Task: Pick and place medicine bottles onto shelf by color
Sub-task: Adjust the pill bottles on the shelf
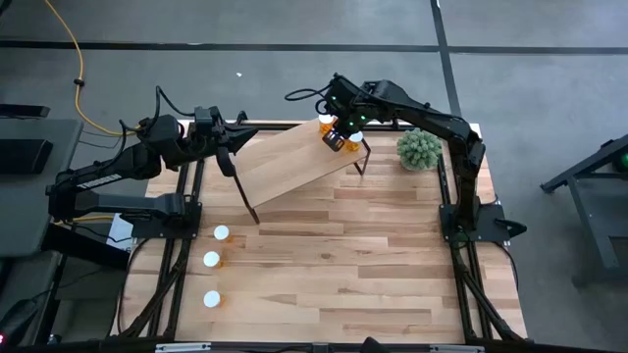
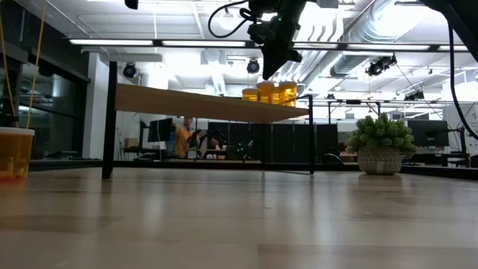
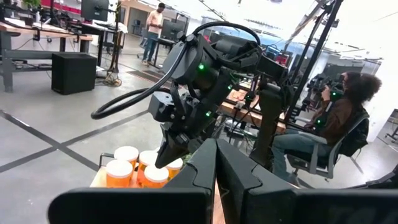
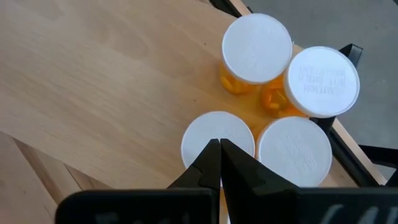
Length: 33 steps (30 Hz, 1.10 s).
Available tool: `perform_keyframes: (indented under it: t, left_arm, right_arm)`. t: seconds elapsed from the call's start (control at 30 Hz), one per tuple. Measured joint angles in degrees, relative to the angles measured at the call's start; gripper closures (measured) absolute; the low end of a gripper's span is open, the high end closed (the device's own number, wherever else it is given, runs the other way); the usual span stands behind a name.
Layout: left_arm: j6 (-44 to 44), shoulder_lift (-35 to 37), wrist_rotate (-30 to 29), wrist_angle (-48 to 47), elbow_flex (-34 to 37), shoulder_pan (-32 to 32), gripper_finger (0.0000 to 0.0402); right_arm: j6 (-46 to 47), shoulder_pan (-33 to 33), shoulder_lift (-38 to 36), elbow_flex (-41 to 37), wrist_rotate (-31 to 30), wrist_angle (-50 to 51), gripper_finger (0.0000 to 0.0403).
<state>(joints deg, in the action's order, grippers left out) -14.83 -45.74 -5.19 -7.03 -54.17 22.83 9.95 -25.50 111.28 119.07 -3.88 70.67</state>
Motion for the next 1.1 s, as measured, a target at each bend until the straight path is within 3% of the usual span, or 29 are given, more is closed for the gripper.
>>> perform_keyframes:
  t: [1.1]
  left_arm:
    - [-0.02,0.00,0.02,0.02,0.00,0.02,0.0401]
  right_arm:
    - [0.51,-0.33,2.05,0.07,-0.15,-2.59,0.0403]
